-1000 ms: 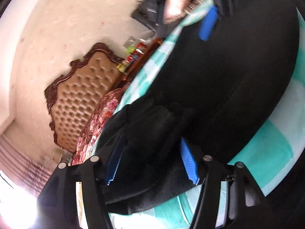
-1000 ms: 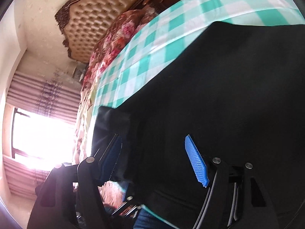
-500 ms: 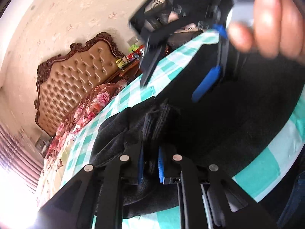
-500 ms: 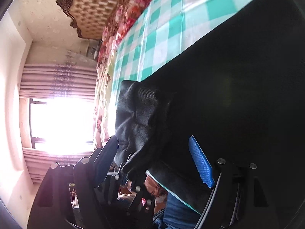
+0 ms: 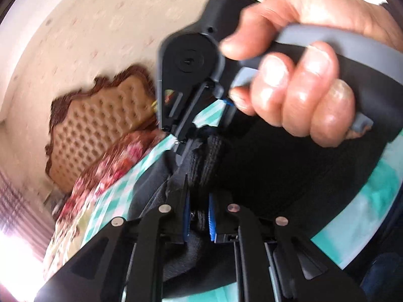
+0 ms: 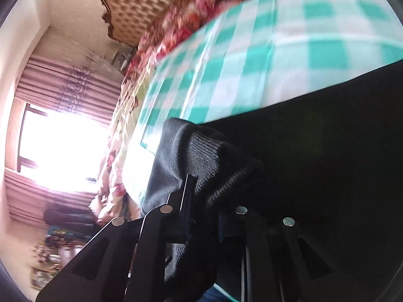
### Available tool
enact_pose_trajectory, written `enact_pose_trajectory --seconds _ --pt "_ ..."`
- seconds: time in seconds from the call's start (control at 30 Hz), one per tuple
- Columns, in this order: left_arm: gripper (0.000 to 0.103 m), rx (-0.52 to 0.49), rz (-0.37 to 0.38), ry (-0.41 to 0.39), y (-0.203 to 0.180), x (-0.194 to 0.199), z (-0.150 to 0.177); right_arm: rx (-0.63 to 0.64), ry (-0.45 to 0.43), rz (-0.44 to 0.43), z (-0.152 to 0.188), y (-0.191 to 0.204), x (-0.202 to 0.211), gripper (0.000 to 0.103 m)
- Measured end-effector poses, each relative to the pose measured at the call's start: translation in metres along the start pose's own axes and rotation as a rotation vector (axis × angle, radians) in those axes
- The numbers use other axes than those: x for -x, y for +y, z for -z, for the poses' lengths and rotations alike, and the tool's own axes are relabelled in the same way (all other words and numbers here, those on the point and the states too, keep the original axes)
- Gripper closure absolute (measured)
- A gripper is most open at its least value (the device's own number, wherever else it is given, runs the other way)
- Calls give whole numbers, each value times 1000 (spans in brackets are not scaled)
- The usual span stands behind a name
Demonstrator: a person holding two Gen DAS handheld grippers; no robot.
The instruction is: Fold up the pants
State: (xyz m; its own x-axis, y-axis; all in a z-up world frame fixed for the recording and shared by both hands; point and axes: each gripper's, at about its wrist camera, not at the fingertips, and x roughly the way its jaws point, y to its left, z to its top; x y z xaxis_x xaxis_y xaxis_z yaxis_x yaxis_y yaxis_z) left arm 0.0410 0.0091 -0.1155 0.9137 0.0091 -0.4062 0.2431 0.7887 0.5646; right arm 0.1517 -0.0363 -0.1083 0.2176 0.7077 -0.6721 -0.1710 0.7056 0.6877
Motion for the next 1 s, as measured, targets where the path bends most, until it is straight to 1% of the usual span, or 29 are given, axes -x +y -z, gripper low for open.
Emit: enact_pose_trajectory --seconds 0.1,0.13,0.2,0.3,0.37,0.4,0.43,0.5,0.57,0.63,0.67,0.7,0.73,0.77,0.8,0.83,0.87,0.93,1.0 --pt "92 -52 57 -32 -32 -1 -7 -19 -27 54 11 -30 21 87" --pt "92 -73 75 -30 -43 -4 -7 -22 -23 78 15 -41 22 87" --pt "92 -97 109 -10 -59 -11 -5 -42 -11 87 20 -57 16 87" --pt "92 -129 93 -8 -70 -11 -2 -53 -21 45 22 -67 14 87" --pt "92 -134 85 -8 -69 -11 -4 -49 -28 22 21 -65 18 87" --pt "92 -144 66 -19 -70 -7 -6 -32 -41 14 20 -57 19 87" --pt "92 -148 53 -34 -71 -2 -8 -20 -50 13 19 -54 21 87" --pt "92 -143 56 -54 -67 0 -14 0 -77 10 18 -51 34 87" --pt "92 -157 62 -72 -72 1 -19 2 -91 22 16 -54 40 88" --pt "92 -179 77 -65 -79 -6 -18 -24 -82 44 16 -65 35 88" --pt "91 -195 95 -43 -85 -11 -14 -37 -67 55 17 -70 30 87" --pt "90 -213 103 -33 -90 -13 -11 -57 -59 66 19 -77 25 85" --pt "86 -221 106 -35 -91 -13 -10 -70 -63 69 19 -81 25 83" --pt "75 -204 131 -38 -87 -11 -11 -80 -64 67 19 -83 26 79" --pt "68 -177 160 -42 -83 -10 -13 -83 -63 62 18 -83 27 75" --pt "48 -135 176 -53 -76 -6 -14 -81 -64 68 18 -82 27 74" --pt "46 -110 185 -67 -71 -2 -15 -76 -66 74 17 -80 27 71" --pt "46 -47 222 -86 -56 8 -16 -70 -65 87 15 -76 25 70" --pt "46 24 249 -97 -33 15 -13 -75 -76 104 13 -75 27 67"
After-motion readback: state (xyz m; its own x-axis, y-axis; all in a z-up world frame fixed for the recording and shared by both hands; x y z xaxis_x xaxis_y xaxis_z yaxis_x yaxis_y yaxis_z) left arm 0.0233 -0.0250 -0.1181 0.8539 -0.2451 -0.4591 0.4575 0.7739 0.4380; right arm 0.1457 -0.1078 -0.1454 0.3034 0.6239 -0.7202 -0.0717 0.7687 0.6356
